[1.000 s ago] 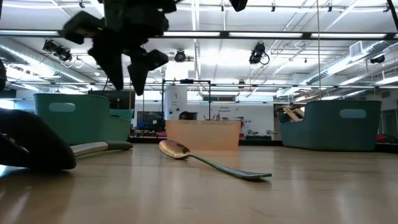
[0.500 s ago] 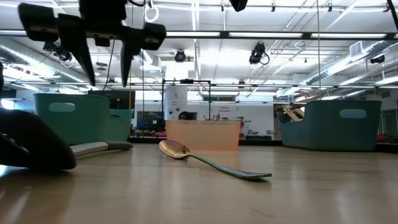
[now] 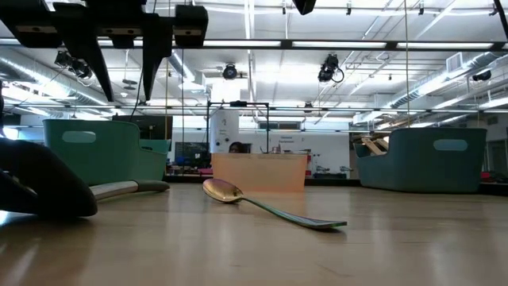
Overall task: Pick & Place Kitchen Items
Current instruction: Put the black spatula into the blue bin
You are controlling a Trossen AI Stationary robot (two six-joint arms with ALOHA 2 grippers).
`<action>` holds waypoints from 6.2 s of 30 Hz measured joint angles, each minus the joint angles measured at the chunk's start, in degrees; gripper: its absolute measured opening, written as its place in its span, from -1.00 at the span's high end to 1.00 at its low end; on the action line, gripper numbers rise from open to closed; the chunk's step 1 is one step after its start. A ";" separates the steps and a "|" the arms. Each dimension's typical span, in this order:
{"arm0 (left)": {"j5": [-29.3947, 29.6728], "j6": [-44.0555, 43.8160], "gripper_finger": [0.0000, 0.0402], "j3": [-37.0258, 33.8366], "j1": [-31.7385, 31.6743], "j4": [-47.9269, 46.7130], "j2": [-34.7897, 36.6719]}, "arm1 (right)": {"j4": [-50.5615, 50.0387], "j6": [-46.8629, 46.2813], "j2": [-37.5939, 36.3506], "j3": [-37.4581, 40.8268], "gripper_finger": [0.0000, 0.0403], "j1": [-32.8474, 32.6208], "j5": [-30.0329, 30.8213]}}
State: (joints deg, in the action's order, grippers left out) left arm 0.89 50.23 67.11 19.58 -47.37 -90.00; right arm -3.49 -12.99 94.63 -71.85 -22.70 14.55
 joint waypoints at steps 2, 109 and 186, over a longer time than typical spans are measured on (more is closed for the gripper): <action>-0.03 -0.41 0.21 0.00 0.42 0.78 0.00 | 0.00 0.00 0.00 0.00 0.90 -0.02 0.00; -2.53 -19.39 0.61 -0.15 1.92 2.74 -0.91 | -0.44 0.02 0.00 0.00 0.90 0.00 0.02; 6.61 -45.10 0.61 -0.02 1.44 41.48 18.69 | 21.53 11.00 3.78 0.04 0.18 0.31 9.19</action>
State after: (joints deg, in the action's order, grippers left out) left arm 7.49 5.13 67.09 21.02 -5.89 -71.31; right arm 18.05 -1.99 98.41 -71.81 -22.39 23.74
